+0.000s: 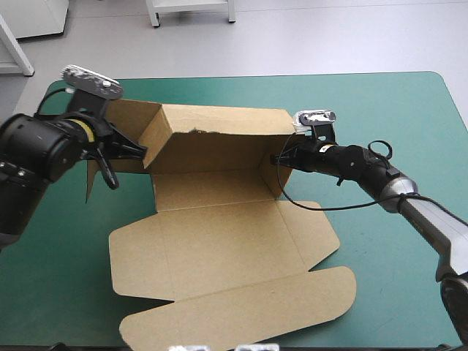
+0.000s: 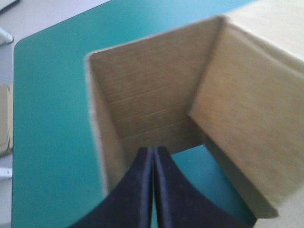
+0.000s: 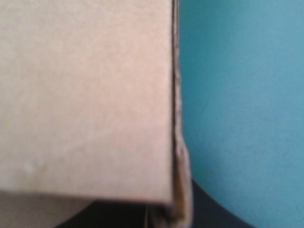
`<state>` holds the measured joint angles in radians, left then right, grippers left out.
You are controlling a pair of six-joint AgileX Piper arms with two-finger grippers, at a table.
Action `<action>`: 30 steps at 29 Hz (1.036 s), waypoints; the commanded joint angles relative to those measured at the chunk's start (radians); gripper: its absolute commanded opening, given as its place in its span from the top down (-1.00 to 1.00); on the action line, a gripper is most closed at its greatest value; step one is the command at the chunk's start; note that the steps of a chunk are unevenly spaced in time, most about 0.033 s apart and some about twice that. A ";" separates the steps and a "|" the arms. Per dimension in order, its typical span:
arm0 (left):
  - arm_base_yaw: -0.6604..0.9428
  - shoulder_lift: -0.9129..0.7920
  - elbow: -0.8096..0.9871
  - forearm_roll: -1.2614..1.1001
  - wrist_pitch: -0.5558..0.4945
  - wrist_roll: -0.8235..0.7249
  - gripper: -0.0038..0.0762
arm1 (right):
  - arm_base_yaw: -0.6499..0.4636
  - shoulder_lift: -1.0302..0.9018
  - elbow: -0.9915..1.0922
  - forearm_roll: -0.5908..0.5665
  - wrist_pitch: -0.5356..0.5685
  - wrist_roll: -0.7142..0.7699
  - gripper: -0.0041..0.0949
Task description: Fold the box
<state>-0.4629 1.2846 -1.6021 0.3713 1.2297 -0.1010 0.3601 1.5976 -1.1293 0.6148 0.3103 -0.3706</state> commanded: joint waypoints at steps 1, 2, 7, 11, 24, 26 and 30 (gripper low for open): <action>0.187 -0.028 -0.037 -0.132 -0.046 0.075 0.92 | -0.033 -0.066 -0.008 -0.083 0.129 0.049 0.92; 0.245 -0.028 -0.037 -0.183 -0.055 0.095 0.92 | -0.046 -0.077 -0.008 -0.083 0.167 0.061 0.92; 0.463 -0.026 -0.037 -0.364 -0.098 0.190 0.92 | -0.114 -0.149 -0.008 -0.085 0.304 0.077 0.92; 0.588 0.013 -0.037 -0.419 -0.104 0.222 0.92 | -0.175 -0.244 -0.024 -0.121 0.417 0.098 0.92; 0.618 0.162 -0.037 -0.494 -0.116 0.267 0.92 | -0.190 -0.192 -0.347 -0.249 0.754 0.180 0.92; 0.618 0.170 -0.037 -0.494 -0.116 0.267 0.92 | -0.190 -0.142 -0.382 -0.249 0.781 0.180 0.92; 0.618 0.179 -0.037 -0.494 -0.117 0.267 0.92 | -0.190 -0.032 -0.439 -0.247 0.802 0.180 0.92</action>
<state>0.1551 1.4934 -1.6079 -0.1041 1.1578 0.1651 0.1773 1.5410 -1.5036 0.3357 1.1281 -0.1968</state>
